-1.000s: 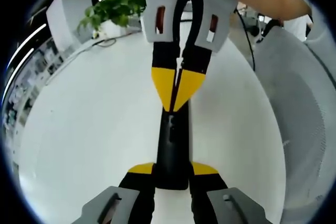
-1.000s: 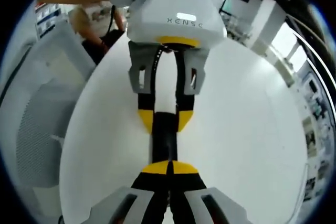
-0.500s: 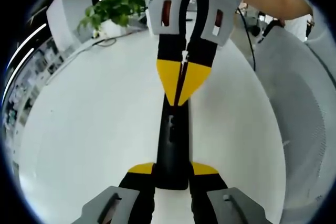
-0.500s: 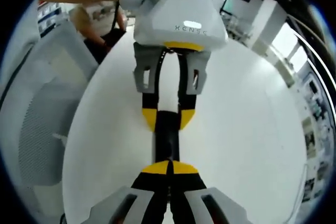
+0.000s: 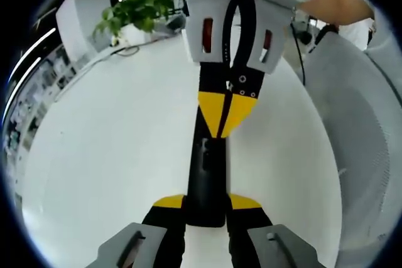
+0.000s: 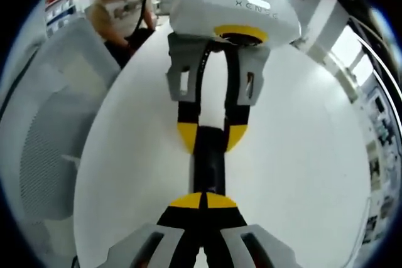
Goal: Press the specified remote control buttons in sequence, fully releasing each button before pressing the next.
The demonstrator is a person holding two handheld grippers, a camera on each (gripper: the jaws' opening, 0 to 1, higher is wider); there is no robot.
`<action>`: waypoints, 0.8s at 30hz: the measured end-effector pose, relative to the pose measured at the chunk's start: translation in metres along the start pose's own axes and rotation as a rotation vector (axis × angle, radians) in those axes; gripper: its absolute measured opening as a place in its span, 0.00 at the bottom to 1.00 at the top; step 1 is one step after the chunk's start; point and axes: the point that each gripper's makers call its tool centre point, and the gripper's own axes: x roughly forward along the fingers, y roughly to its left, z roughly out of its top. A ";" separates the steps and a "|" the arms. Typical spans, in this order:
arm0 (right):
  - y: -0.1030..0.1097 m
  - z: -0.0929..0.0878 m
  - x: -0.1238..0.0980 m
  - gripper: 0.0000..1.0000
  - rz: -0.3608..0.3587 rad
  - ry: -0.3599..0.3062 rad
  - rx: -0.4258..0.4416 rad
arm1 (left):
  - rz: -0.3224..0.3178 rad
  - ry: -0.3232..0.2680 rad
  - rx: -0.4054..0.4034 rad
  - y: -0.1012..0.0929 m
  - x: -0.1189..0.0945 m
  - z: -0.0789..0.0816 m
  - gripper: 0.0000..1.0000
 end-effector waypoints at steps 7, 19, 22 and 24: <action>-0.001 0.000 0.004 0.00 0.010 0.007 -0.007 | 0.001 -0.006 -0.001 0.000 0.000 0.000 0.24; 0.002 -0.001 0.008 0.00 0.027 0.013 -0.012 | 0.002 -0.010 -0.002 0.000 0.000 0.000 0.24; 0.002 -0.001 0.008 0.00 0.029 0.013 -0.011 | 0.001 -0.010 -0.003 0.000 -0.001 0.000 0.24; 0.002 -0.002 0.008 0.00 0.031 0.012 -0.009 | -0.001 -0.010 -0.004 0.000 -0.001 0.000 0.24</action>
